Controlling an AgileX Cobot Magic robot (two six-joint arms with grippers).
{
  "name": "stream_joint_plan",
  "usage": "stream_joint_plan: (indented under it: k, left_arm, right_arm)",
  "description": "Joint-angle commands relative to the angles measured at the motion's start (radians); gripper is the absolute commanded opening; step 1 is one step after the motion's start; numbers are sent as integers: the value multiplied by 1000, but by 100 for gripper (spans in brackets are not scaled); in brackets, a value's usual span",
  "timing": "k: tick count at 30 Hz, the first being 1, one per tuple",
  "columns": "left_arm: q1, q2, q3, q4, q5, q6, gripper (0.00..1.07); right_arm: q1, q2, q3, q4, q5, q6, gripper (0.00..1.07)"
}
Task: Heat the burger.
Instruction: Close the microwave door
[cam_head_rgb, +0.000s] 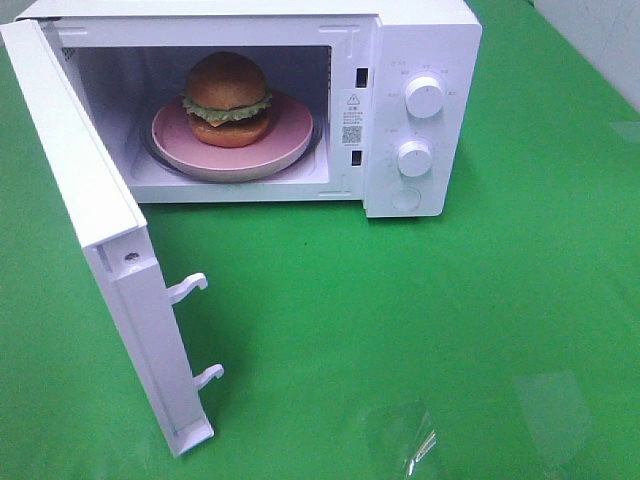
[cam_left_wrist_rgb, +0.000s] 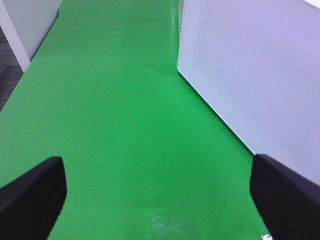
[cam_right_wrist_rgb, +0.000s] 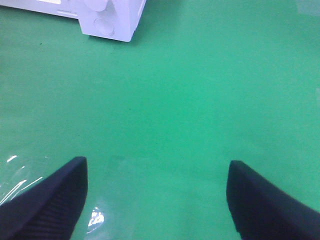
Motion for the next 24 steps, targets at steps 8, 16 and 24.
stream_joint_plan:
  k: [8, 16, 24]
  left_arm:
    - [-1, -15, 1, -3, -14, 2, 91]
    - [-1, -15, 1, -3, -14, 2, 91]
    - [-1, -15, 1, -3, -14, 2, 91]
  right_arm:
    - [-119, -322, 103, 21, -11, -4, 74]
    - [-119, -428, 111, 21, 46, -1, 74]
    - [-167, -510, 130, 16, 75, -1, 74]
